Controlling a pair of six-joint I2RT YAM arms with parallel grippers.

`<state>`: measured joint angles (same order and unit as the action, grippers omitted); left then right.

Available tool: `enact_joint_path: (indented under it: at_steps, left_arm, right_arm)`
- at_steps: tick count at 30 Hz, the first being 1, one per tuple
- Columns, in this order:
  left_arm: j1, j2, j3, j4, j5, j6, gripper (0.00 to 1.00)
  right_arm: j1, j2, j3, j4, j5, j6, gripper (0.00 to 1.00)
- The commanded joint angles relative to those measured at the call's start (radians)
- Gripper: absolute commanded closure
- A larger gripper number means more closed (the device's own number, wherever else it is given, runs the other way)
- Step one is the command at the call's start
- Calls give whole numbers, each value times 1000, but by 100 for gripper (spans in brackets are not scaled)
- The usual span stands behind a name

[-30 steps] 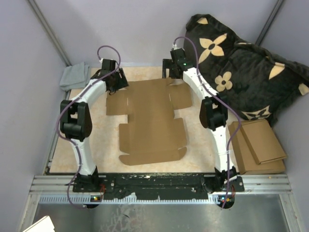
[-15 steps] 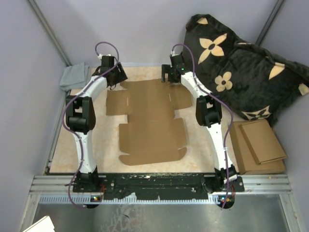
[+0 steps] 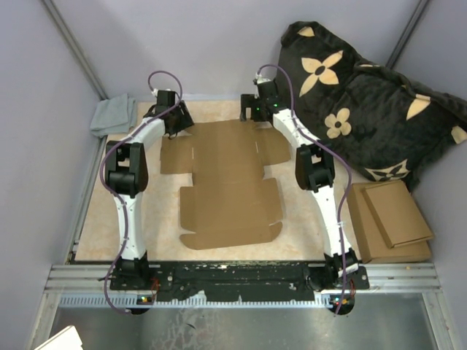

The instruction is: Fold the paper box

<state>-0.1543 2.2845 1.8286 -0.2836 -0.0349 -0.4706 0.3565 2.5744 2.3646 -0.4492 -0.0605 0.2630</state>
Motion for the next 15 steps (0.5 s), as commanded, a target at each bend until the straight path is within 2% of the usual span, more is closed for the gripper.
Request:
enact_joint_path:
  at_steps: [1,15]
  left_arm:
    - [5,3,35,74,53,20,31]
    - [-11,18,21,183,208,-28,35]
  right_arm:
    - [-5,10,56,59,-47,-12,1]
    - [-3,-31,2,106,-133,6,1]
